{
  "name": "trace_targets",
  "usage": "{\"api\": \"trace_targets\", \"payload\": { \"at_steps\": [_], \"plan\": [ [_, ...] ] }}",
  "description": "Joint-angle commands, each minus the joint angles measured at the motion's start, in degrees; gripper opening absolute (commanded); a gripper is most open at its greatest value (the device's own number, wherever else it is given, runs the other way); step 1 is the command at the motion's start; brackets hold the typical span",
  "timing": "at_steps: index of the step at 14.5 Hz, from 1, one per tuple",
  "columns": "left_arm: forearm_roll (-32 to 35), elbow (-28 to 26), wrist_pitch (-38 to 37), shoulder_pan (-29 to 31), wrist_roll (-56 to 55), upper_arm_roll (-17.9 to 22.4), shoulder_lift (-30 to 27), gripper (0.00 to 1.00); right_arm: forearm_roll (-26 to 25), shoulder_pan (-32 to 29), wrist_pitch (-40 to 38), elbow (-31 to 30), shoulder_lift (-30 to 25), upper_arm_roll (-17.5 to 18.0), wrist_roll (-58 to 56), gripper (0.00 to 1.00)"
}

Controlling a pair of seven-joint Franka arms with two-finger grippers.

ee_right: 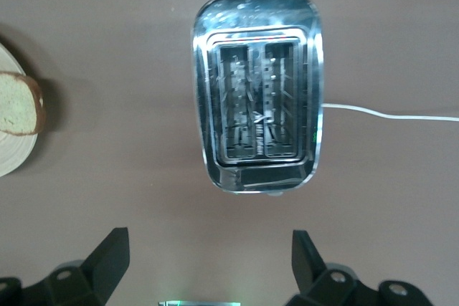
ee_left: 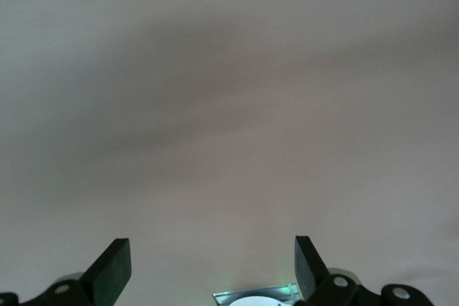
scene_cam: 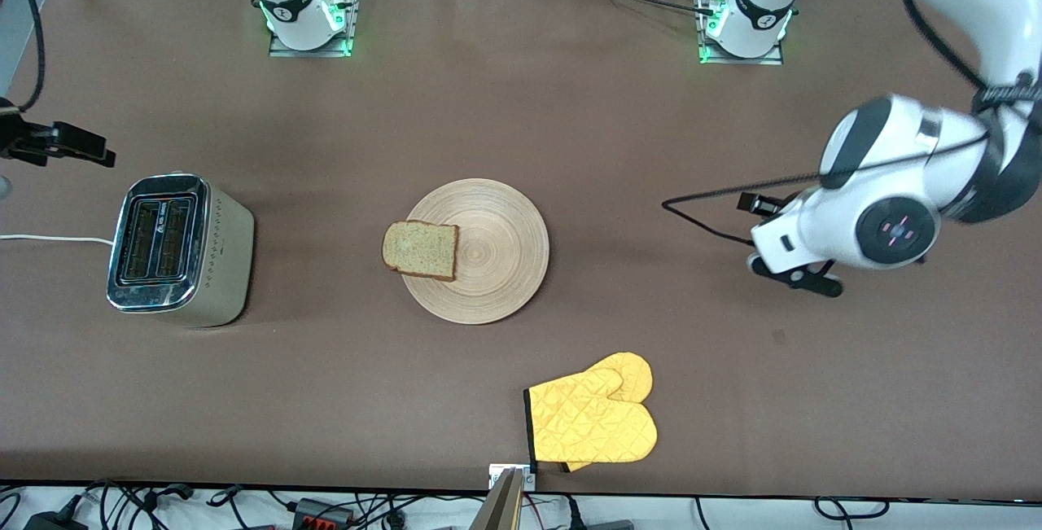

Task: Move plate and put bread in toaster
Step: 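Return the left gripper up while the right gripper reaches the bread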

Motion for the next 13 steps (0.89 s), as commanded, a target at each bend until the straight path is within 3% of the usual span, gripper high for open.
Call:
{"api": "trace_targets", "payload": {
  "at_steps": [1,2,4,6,7,9,13],
  "plan": [
    [-0.41,-0.22,-1.63,0.2,-2.82,1.01,-8.69,1.0,2.28,3.46,-0.32,0.37,2.7,0.12,0.91,1.0],
    [-2.77,-0.39,-1.54,0.29,-3.17,1.88,-11.07,1.0,5.25,3.81,-0.76,0.37,3.31,0.12,1.0,1.0],
    [-8.56,-0.91,0.2,-2.67,-3.87,11.33,-15.9,1.0,11.32,3.9,0.11,0.1,5.68,0.03,1.0,1.0],
    [-14.11,-8.69,7.11,-6.54,-3.79,21.01,-22.92,1.0,15.29,4.17,1.69,-0.33,8.14,0.12,5.46,1.0],
    [-14.39,-13.61,12.46,-8.91,-3.96,23.92,-26.35,1.0,16.35,5.56,3.09,-1.38,8.24,0.12,8.36,1.0],
    [-14.57,-18.74,18.04,-9.99,-3.52,25.36,-30.5,1.0,16.27,9.86,9.23,-4.63,7.8,0.03,12.59,1.0],
    [-14.31,-18.59,17.1,-9.9,-3.44,25.27,-30.61,1.0,16.62,12.68,25.91,-20.76,1.32,0.29,13.04,1.0]
  ]
}}
